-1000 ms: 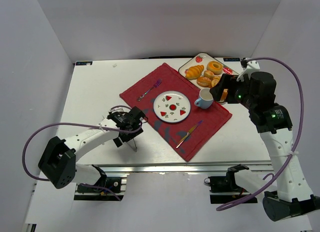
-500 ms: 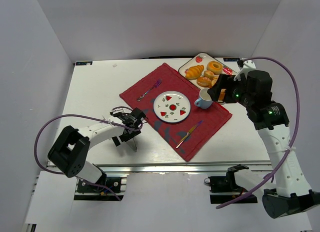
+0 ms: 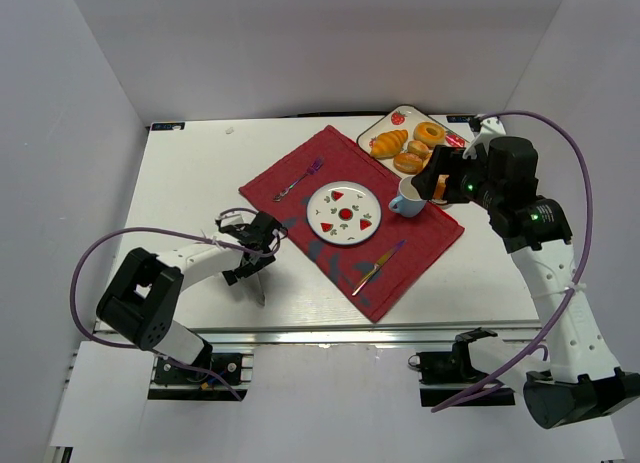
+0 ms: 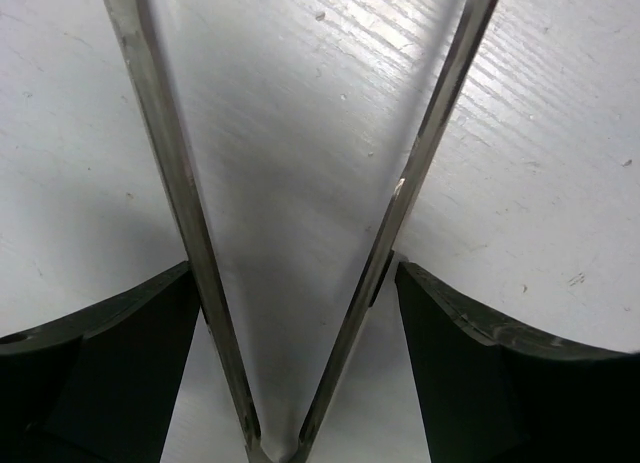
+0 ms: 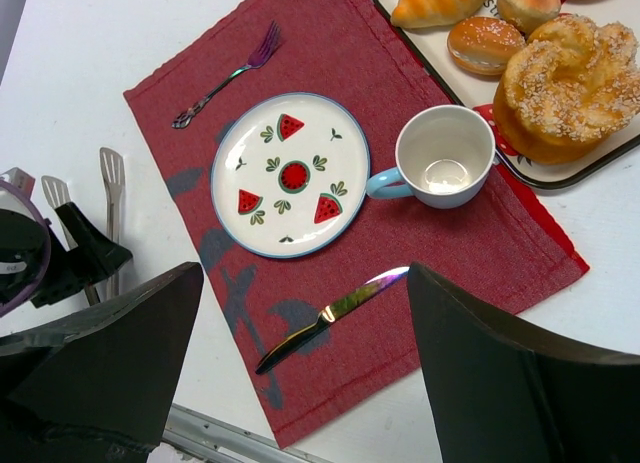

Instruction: Place the bread

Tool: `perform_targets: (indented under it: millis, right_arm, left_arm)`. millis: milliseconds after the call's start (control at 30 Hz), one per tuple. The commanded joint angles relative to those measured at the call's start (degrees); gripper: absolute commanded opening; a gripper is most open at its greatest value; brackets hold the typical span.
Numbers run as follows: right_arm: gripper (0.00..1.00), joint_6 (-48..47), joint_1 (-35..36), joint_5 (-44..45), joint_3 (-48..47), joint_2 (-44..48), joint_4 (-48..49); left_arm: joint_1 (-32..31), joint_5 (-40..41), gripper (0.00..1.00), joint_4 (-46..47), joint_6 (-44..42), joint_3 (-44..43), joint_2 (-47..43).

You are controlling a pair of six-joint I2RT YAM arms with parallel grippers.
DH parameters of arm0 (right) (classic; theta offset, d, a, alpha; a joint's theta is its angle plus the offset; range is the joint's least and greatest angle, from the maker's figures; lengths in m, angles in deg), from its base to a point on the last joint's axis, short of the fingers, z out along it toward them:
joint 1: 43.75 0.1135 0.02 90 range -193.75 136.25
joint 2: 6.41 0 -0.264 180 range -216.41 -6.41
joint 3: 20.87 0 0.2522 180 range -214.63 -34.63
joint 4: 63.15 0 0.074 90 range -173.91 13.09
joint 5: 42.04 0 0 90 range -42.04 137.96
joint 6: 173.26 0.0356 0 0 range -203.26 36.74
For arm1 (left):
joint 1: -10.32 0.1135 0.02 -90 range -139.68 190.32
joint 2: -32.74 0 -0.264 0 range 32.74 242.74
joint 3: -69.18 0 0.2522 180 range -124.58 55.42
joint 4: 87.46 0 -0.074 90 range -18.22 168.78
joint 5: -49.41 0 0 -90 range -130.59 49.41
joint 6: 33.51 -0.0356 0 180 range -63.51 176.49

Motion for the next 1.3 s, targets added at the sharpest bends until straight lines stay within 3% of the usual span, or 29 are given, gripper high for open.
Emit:
perform_targets:
  millis: [0,467,567,600,633,767,967,1267]
  right_arm:
    - [0.89,0.1,0.3,-0.5,-0.7,0.1,2.4]
    - [0.89,-0.5,0.2,0.3,0.3,1.3,1.5]
    - [0.89,-0.4,0.2,0.4,0.2,1.3,1.5]
    - [0.89,-0.5,0.3,0.4,0.1,1.4,1.5]
    - [0.89,-0.4,0.2,0.5,0.1,1.4,1.5]
    - [0.89,-0.5,0.2,0.5,-0.4,1.7,1.2]
    - [0.89,0.8,0.3,-0.5,0.4,1.9,2.0]
    - [0.89,3.7,0.3,-0.4,-0.3,-0.2,3.9]
  left_arm:
    - [0.5,-0.1,0.88,1.7,-3.4,0.4,1.3]
    - [1.0,0.8,0.83,2.3,-9.4,3.7,-1.5]
    - [1.1,0.5,0.77,2.4,-10.1,3.9,-1.2]
    - [1.1,0.4,0.64,2.3,-10.1,3.7,-1.2]
    - [1.1,0.2,0.61,2.0,-10.0,3.6,-1.3]
    - [1.1,0.3,0.59,-3.9,-7.7,0.4,-2.7]
    - [1.1,-0.9,0.54,-18.8,-4.1,-16.2,-5.2]
    - [0.8,-6.3,0.54,-29.6,-6.2,-47.0,0.4]
